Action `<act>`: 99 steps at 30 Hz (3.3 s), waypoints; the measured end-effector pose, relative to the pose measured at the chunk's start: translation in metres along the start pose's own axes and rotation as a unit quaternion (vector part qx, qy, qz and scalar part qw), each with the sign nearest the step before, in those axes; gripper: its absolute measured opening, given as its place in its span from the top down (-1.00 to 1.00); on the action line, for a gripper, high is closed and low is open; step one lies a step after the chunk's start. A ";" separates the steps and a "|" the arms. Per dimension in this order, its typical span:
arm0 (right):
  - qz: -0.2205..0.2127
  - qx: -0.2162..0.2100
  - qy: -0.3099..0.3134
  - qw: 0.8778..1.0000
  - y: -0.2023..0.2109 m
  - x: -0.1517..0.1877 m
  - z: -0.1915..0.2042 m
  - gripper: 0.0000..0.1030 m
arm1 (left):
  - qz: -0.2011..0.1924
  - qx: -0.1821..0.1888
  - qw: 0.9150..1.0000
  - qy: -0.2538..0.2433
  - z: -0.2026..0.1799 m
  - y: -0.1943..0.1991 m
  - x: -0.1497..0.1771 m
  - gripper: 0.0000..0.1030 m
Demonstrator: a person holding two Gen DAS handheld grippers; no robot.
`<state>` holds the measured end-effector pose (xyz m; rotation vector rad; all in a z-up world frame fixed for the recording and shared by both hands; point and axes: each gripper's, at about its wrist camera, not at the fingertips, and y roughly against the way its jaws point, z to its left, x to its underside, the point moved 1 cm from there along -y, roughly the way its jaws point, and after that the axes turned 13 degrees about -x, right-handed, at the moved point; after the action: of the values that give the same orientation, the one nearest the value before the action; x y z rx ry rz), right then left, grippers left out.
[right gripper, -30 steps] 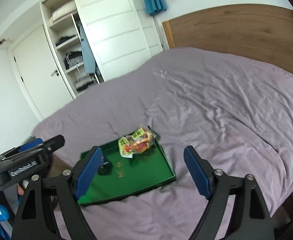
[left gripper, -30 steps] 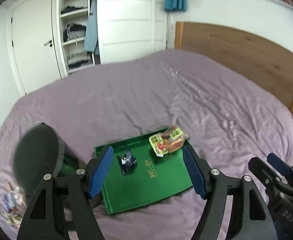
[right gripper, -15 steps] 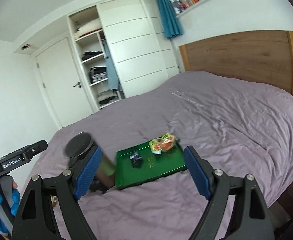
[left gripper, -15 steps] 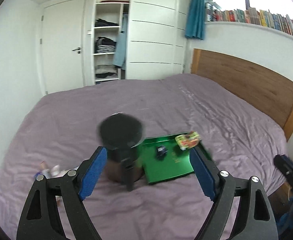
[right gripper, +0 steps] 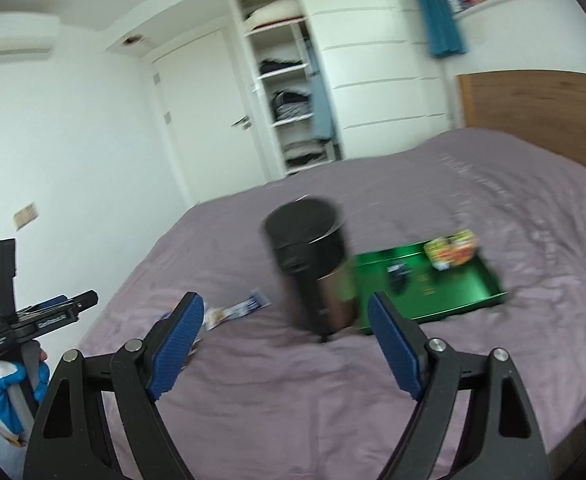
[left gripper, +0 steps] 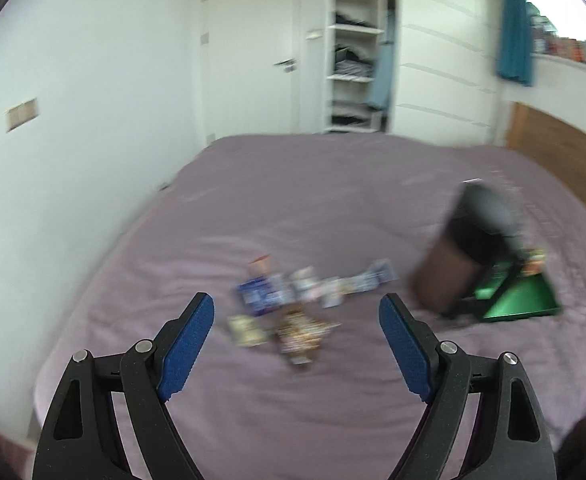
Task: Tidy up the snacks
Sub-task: 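Move both grippers back toward the remaining snacks, then grasp the beige sachet with the left gripper while the right grasps the brown bag, then carry the beige sachet and brown bag over the green tray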
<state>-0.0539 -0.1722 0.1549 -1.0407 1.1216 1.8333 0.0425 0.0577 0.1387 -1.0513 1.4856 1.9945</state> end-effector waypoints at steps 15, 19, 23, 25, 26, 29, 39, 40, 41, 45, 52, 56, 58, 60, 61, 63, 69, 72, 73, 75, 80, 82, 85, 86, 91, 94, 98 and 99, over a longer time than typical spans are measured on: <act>0.171 -0.095 -0.012 0.980 -0.223 0.073 0.066 -0.71 | 0.126 -0.018 0.991 0.033 0.046 -0.164 0.057 -0.56; 0.199 -0.101 -0.028 0.974 -0.264 0.091 0.062 -0.71 | 0.145 -0.010 0.989 0.020 0.032 -0.192 0.059 -0.56; 0.222 -0.106 -0.046 0.968 -0.296 0.104 0.054 -0.71 | 0.162 -0.010 0.987 0.012 0.021 -0.219 0.064 -0.56; 0.228 -0.111 -0.055 0.966 -0.309 0.108 0.051 -0.71 | 0.171 -0.010 0.985 0.013 0.018 -0.233 0.068 -0.56; 0.230 -0.112 -0.057 0.965 -0.315 0.110 0.050 -0.71 | 0.175 -0.010 0.984 0.013 0.017 -0.237 0.070 -0.56; 0.239 -0.118 -0.058 0.962 -0.331 0.114 0.050 -0.71 | 0.180 -0.009 0.984 0.013 0.017 -0.247 0.075 -0.56; 0.260 -0.135 -0.074 0.953 -0.365 0.130 0.049 -0.71 | 0.176 -0.001 0.984 0.017 0.020 -0.261 0.077 -0.56; 0.259 -0.136 -0.076 0.953 -0.366 0.131 0.048 -0.71 | 0.176 0.000 0.984 0.017 0.021 -0.260 0.078 -0.56; 0.260 -0.140 -0.077 0.952 -0.369 0.131 0.048 -0.71 | 0.176 0.001 0.984 0.017 0.021 -0.262 0.077 -0.56; 0.263 -0.150 -0.079 0.950 -0.376 0.132 0.049 -0.69 | 0.176 0.005 0.984 0.016 0.020 -0.267 0.078 -0.55; 0.269 -0.178 -0.080 0.943 -0.393 0.133 0.056 -0.03 | 0.174 0.007 0.985 0.018 0.020 -0.273 0.078 -0.48; 0.273 -0.185 -0.073 0.941 -0.395 0.134 0.061 0.35 | 0.171 0.007 0.985 0.016 0.019 -0.274 0.077 -0.27; 0.269 -0.189 -0.076 0.941 -0.393 0.133 0.059 0.43 | 0.169 0.006 0.985 0.017 0.022 -0.274 0.077 -0.03; 0.268 -0.189 -0.074 0.942 -0.390 0.132 0.059 0.47 | 0.169 0.004 0.986 0.017 0.024 -0.275 0.076 0.40; 0.267 -0.189 -0.070 0.942 -0.387 0.131 0.059 0.47 | 0.170 0.005 0.985 0.021 0.027 -0.275 0.075 0.49; 0.266 -0.189 -0.063 0.943 -0.382 0.129 0.059 0.48 | 0.174 0.011 0.984 0.031 0.031 -0.276 0.074 0.49; 0.254 -0.189 -0.054 0.947 -0.355 0.118 0.057 0.48 | 0.164 0.013 0.986 0.036 0.035 -0.260 0.071 0.50; 0.245 -0.191 -0.053 0.949 -0.337 0.112 0.055 0.48 | 0.155 0.013 0.987 0.033 0.036 -0.245 0.070 0.50; 0.243 -0.191 -0.052 0.950 -0.330 0.110 0.055 0.47 | 0.151 0.012 0.988 0.032 0.036 -0.238 0.068 0.50; 0.237 -0.192 -0.052 0.951 -0.316 0.106 0.054 0.48 | 0.145 0.013 0.989 0.031 0.037 -0.224 0.067 0.50; 0.224 -0.189 -0.054 0.955 -0.276 0.100 0.045 0.48 | 0.130 0.021 0.991 0.008 0.028 -0.188 0.065 0.50; 0.219 -0.183 -0.057 0.957 -0.258 0.100 0.039 0.48 | 0.124 0.028 0.992 -0.006 0.017 -0.169 0.066 0.50; 0.212 -0.170 -0.064 0.960 -0.228 0.102 0.022 0.48 | 0.118 0.043 0.992 -0.025 0.001 -0.143 0.071 0.50; 0.209 -0.164 -0.066 0.962 -0.216 0.103 0.014 0.48 | 0.117 0.051 0.991 -0.029 -0.006 -0.136 0.072 0.50; 0.193 -0.131 -0.084 0.969 -0.168 0.106 -0.021 0.48 | 0.114 0.094 0.987 -0.057 -0.043 -0.098 0.079 0.50; 0.176 -0.101 -0.103 0.974 -0.136 0.108 -0.050 0.48 | 0.109 0.118 0.984 -0.082 -0.068 -0.077 0.082 0.50; 0.149 -0.053 -0.119 0.980 -0.095 0.103 -0.089 0.48 | 0.100 0.150 0.977 -0.111 -0.103 -0.055 0.082 0.50; 0.141 -0.041 -0.123 0.982 -0.085 0.102 -0.100 0.48 | 0.098 0.156 0.976 -0.117 -0.111 -0.050 0.081 0.50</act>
<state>0.0056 -0.2170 0.0069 -0.7007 1.0920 2.1800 0.0632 -0.0378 0.0298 -0.5396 1.7493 1.8522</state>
